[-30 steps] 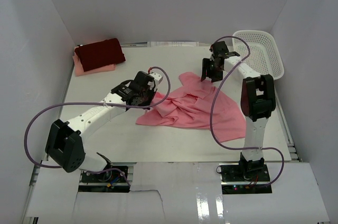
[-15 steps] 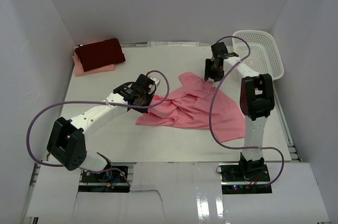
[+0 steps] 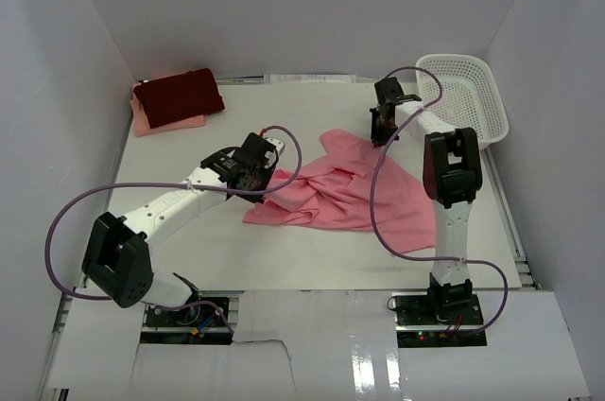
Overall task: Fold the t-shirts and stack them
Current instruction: Flatten out the tshirt
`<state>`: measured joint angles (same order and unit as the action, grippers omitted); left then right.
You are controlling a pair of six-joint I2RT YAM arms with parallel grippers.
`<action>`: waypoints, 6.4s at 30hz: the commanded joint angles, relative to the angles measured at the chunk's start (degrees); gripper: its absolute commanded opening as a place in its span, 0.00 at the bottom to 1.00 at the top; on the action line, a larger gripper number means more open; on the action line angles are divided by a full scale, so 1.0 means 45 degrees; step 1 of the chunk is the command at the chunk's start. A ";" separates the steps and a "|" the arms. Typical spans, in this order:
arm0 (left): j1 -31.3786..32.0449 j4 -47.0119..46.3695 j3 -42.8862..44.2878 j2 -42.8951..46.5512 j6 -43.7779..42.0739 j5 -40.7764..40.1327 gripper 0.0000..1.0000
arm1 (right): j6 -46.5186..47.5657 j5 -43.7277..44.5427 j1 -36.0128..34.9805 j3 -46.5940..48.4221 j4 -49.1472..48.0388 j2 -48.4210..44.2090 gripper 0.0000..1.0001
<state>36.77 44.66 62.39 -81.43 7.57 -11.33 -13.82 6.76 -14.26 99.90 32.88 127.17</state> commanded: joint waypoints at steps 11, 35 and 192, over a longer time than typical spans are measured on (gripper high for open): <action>-0.0436 0.0874 0.1115 0.0205 0.1362 -0.2635 0.00 | -0.1261 -0.3551 0.0863 0.4337 0.1672 -0.0136 0.08; -0.3953 -0.1951 0.2349 0.7562 0.2438 -0.1370 0.00 | -0.0074 -0.4961 0.1626 -0.3622 -0.2892 -1.7161 0.08; -0.4930 -0.2973 0.6135 -0.8369 -0.6351 0.0917 0.43 | -0.1108 -0.2265 0.1431 -0.2668 -0.3811 -0.3730 0.08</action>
<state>14.79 30.92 87.92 -118.54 -21.52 -7.75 -19.33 -3.60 -7.94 86.30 16.49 110.10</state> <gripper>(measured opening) 0.429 0.081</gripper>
